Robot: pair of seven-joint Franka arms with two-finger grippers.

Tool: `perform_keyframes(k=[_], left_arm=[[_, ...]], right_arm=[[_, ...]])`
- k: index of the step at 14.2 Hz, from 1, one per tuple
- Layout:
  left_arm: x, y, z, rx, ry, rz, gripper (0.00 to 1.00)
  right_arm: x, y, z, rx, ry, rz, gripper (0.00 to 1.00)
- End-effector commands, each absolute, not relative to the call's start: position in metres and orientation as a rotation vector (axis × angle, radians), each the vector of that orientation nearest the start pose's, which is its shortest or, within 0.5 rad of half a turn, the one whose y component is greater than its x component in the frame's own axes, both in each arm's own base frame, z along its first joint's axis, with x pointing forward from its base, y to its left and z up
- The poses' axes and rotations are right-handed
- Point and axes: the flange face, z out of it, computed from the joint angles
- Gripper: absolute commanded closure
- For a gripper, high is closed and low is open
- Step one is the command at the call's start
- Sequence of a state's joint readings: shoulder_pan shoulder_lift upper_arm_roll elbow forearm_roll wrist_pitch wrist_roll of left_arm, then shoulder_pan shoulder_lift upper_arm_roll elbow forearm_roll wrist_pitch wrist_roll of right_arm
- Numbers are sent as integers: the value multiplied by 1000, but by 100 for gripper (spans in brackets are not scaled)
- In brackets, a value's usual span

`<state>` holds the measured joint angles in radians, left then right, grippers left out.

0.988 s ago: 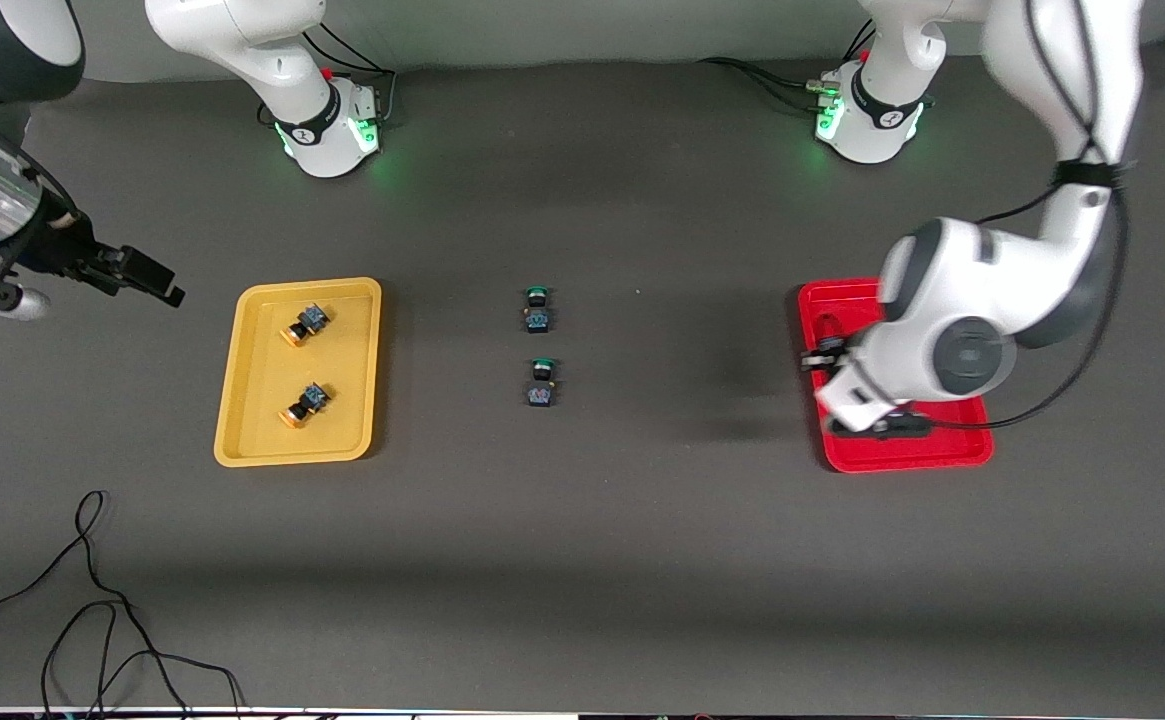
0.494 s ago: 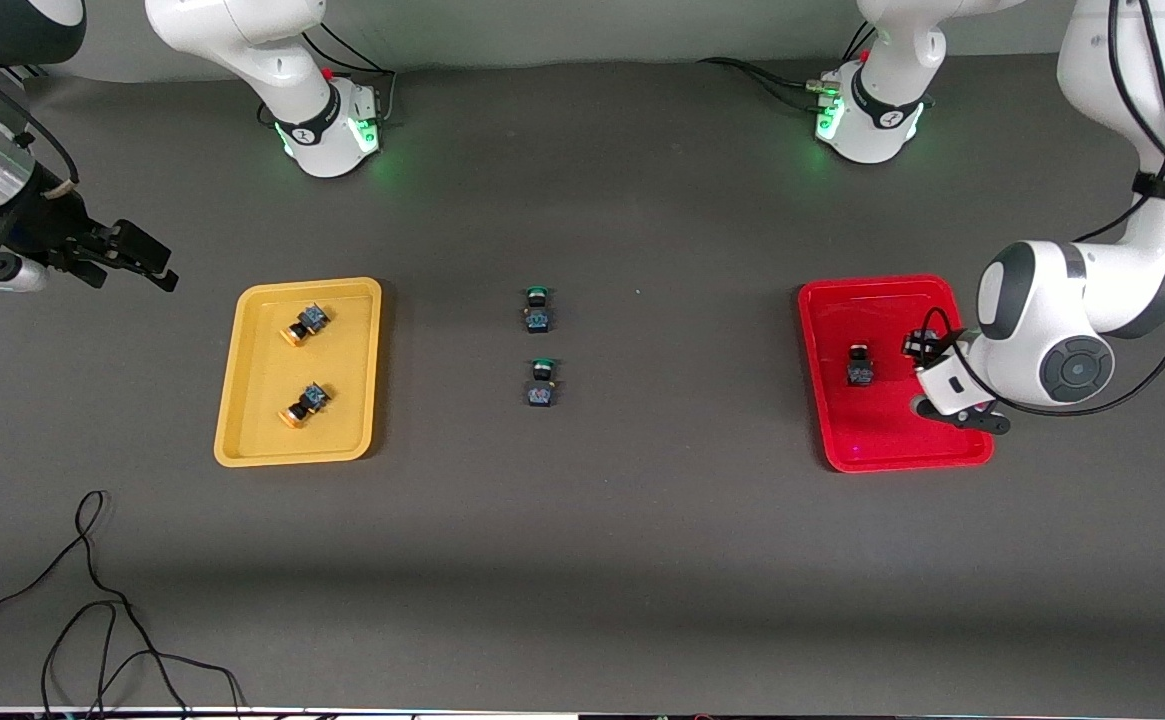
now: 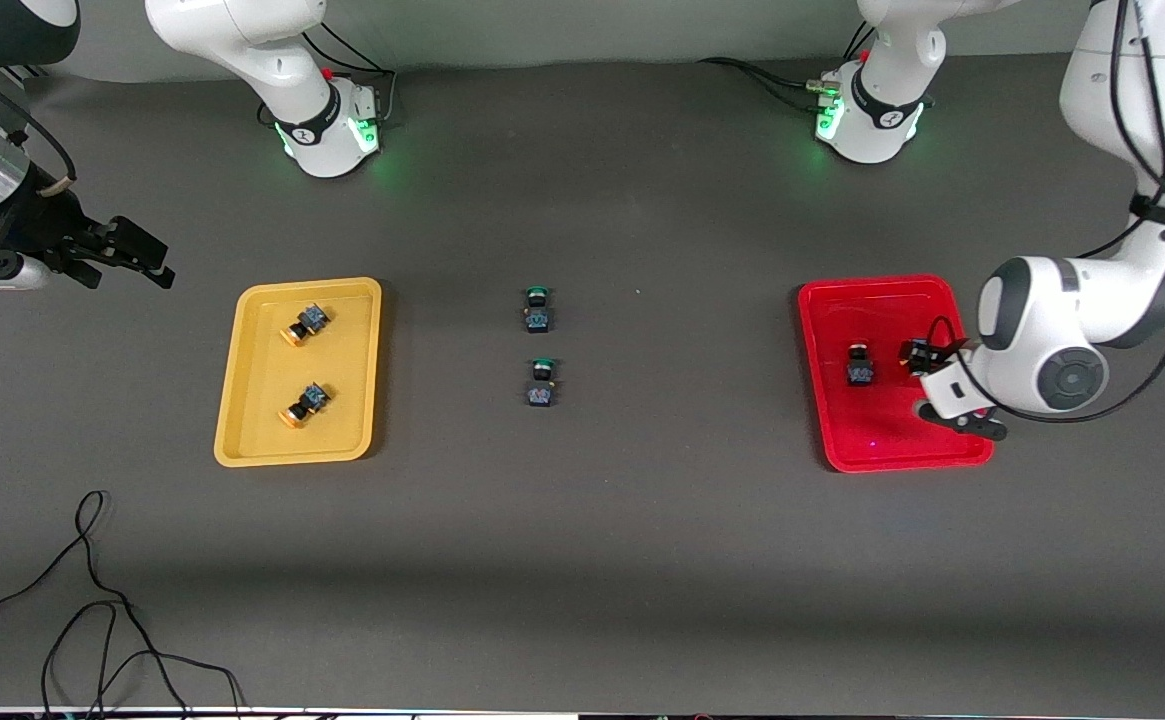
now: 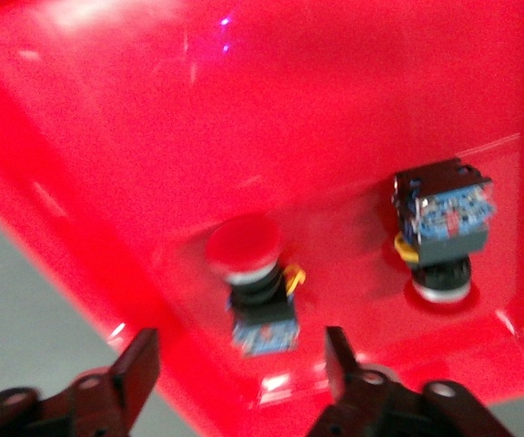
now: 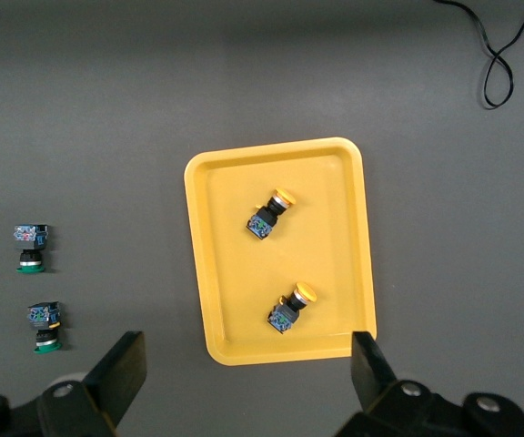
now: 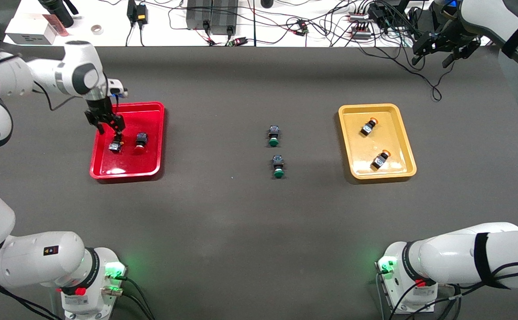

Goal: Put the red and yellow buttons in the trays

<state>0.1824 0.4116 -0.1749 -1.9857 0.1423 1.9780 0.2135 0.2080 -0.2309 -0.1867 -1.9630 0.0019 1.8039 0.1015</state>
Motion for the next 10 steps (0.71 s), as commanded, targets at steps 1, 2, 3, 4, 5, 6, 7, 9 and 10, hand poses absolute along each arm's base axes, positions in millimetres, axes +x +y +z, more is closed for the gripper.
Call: perform_keyframes(k=[1, 2, 3, 4, 5, 6, 7, 9, 10], left_arm=[[578, 25, 328, -3019, 444, 627, 1], [582, 27, 360, -3019, 444, 615, 1], [582, 28, 390, -3020, 455, 599, 1], [577, 28, 423, -3016, 468, 572, 1], [570, 26, 450, -3021, 466, 545, 1], [561, 25, 475, -3027, 459, 514, 1], [552, 23, 498, -3033, 452, 475, 1], [536, 19, 536, -3027, 443, 417, 1], [536, 17, 551, -3029, 444, 375, 1]], right_arm=[[498, -3, 581, -3113, 88, -95, 0], [498, -4, 581, -3115, 89, -95, 0], [499, -4, 580, -3117, 89, -93, 0], [498, -5, 579, -3117, 93, -91, 0], [498, -7, 580, -3116, 98, -91, 0], [497, -7, 581, -3116, 98, -93, 0], [496, -8, 583, -3116, 100, -98, 0], [495, -8, 585, -3118, 97, -100, 0], [494, -10, 585, -3121, 75, -77, 0]])
